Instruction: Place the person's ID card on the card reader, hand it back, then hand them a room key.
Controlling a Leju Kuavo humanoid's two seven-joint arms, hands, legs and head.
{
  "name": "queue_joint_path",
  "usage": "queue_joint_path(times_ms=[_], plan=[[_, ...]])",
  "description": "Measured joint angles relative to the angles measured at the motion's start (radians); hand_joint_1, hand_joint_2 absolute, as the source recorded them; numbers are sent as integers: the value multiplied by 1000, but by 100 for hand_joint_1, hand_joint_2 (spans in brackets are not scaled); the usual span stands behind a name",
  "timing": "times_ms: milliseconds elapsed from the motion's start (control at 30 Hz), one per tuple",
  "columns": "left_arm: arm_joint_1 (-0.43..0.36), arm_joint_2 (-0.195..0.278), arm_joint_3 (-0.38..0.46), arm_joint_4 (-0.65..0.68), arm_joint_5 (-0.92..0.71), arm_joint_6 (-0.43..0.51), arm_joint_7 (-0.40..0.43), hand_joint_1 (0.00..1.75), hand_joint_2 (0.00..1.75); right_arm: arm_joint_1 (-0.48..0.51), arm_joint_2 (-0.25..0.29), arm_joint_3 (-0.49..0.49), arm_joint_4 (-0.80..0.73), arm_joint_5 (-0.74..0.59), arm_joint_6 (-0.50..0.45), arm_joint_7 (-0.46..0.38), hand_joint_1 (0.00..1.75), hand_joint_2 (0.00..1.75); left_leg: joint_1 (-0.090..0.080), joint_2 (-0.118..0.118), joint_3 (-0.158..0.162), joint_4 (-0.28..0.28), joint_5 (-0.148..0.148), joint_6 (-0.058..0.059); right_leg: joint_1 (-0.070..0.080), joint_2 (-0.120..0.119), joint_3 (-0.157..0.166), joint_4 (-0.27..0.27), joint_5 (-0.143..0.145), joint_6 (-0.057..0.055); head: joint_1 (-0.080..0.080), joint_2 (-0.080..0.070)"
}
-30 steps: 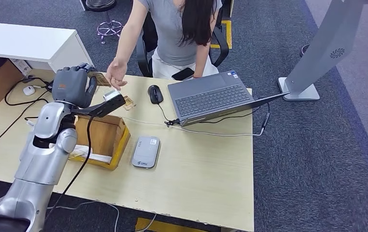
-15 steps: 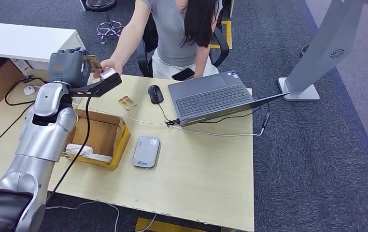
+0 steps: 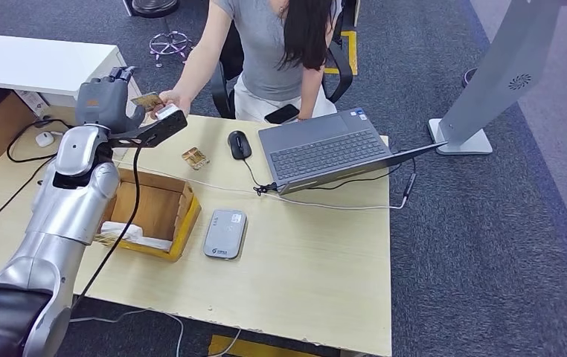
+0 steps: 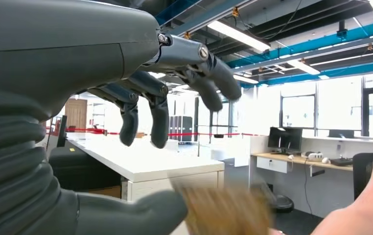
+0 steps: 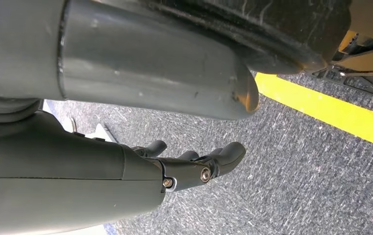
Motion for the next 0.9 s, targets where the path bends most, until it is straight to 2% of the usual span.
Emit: queue_joint_path(times_ms=[900], plan=[[0, 0, 0, 17, 0, 3, 1, 0, 175, 0, 1, 0, 0, 0, 0, 1, 0, 0, 0, 0, 0, 0, 0, 0, 0, 0, 0, 0, 0, 0, 0, 0]])
